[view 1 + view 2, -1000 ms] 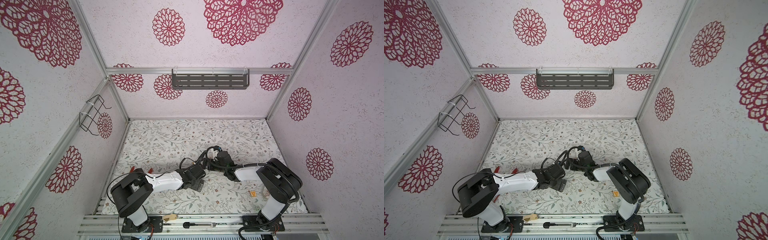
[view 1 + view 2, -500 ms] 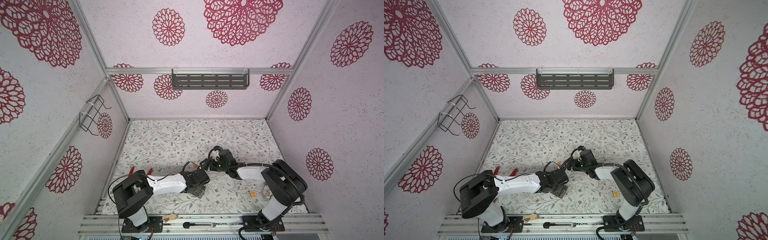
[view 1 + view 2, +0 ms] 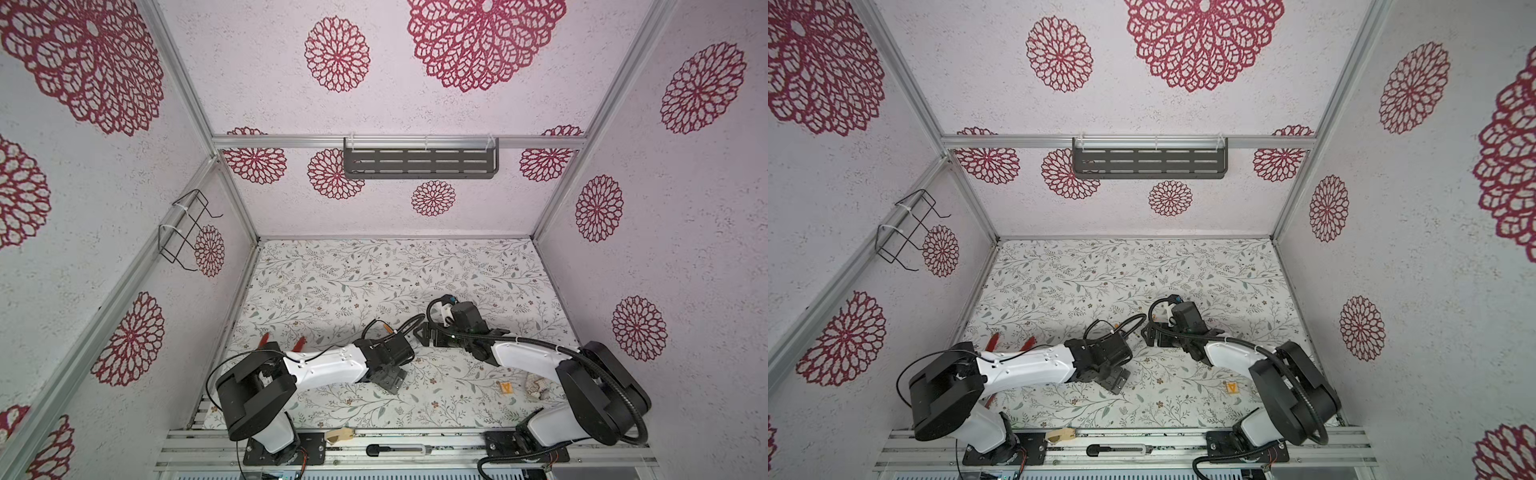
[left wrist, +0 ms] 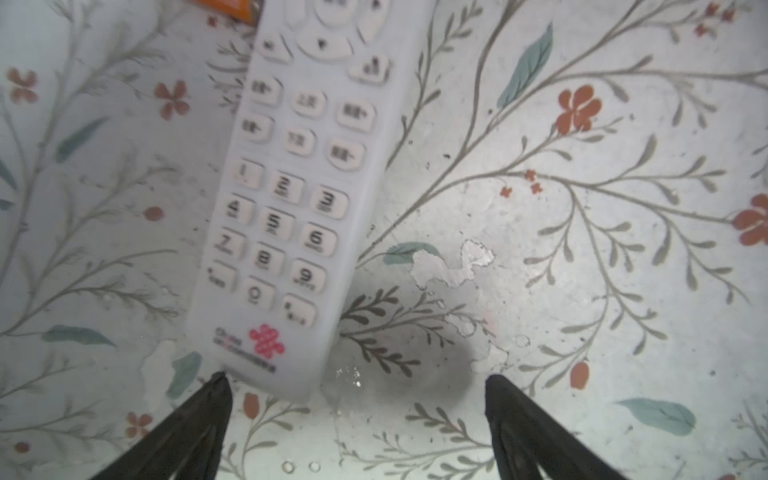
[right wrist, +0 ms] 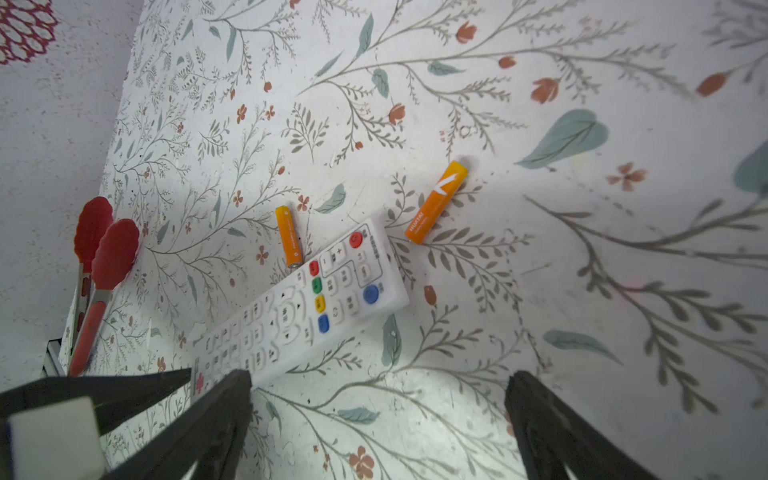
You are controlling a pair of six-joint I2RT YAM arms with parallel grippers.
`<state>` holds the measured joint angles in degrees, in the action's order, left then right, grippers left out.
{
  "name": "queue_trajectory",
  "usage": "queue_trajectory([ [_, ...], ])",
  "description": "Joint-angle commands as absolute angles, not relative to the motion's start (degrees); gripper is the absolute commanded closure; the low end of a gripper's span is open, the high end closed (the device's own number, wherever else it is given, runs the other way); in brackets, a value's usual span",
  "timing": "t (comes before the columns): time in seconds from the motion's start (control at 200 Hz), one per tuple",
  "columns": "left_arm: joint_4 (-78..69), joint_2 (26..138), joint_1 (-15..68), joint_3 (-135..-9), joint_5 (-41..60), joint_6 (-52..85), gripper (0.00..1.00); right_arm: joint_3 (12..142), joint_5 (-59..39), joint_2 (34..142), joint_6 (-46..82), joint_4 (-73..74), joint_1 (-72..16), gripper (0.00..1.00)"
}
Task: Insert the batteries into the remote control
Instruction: 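Lift the white remote with the left gripper while the right gripper withdraws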
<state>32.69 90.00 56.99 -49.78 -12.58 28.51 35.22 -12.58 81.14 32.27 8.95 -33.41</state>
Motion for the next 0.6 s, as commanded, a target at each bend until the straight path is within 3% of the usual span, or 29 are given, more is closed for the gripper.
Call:
queue_trajectory([
  [0.0,31.8,85.82,54.3,-50.28,-11.35,24.24,0.03,34.57,-8.9,75.7,28.6,2.42,-32.8,0.01],
  [0.225,28.75,83.84,50.73,-51.92,-5.85,18.13,0.03,33.23,-4.85,65.67,27.37,-7.09,-32.52,0.01],
  [0.595,29.1,99.47,47.4,-63.57,-3.37,9.28,0.01,33.42,7.68,48.84,28.38,-24.68,-32.6,0.01],
])
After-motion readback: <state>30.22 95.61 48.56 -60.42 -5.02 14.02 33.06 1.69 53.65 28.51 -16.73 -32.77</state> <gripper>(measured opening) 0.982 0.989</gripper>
